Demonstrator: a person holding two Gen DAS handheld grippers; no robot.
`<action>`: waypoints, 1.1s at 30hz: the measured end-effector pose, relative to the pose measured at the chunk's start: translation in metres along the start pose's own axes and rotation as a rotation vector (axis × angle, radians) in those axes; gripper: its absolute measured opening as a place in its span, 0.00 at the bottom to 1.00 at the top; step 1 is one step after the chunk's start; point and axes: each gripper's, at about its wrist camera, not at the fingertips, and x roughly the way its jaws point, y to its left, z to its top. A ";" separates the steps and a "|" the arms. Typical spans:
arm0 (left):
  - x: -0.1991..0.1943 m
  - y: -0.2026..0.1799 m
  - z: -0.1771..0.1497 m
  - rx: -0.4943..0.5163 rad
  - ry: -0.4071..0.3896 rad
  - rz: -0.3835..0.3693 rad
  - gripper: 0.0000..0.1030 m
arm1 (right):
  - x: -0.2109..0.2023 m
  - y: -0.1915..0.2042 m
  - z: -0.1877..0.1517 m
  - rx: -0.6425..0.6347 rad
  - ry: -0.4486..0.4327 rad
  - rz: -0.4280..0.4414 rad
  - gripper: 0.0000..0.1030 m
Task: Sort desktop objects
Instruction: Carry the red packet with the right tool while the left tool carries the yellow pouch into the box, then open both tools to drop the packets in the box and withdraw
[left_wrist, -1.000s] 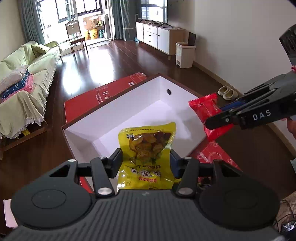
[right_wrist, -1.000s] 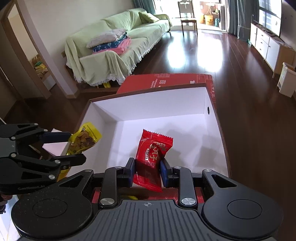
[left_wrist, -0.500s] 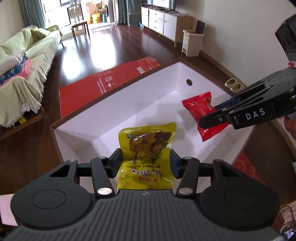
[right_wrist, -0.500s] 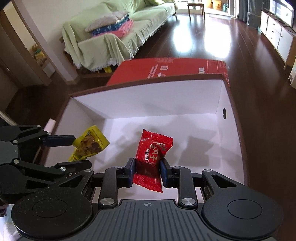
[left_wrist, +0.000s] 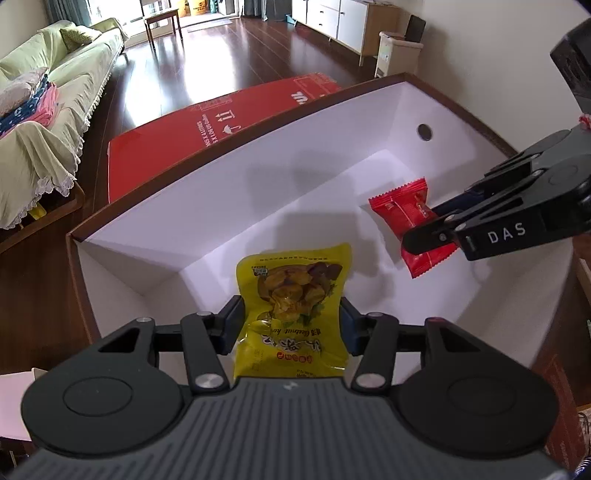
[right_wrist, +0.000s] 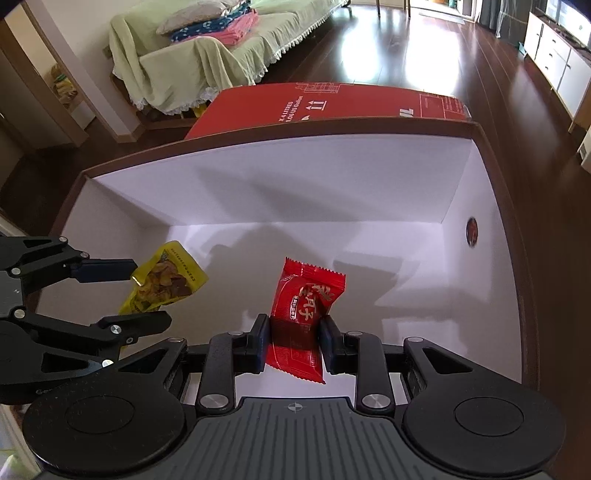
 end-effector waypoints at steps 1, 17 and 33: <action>0.004 0.001 0.001 -0.001 0.003 0.002 0.47 | 0.003 -0.001 0.002 -0.001 -0.002 -0.005 0.27; 0.034 0.000 0.014 -0.012 0.007 0.034 0.68 | -0.002 -0.010 -0.005 0.012 -0.029 -0.039 0.78; -0.003 -0.005 0.011 -0.021 -0.001 0.035 0.76 | -0.064 0.001 -0.040 0.124 -0.048 -0.023 0.78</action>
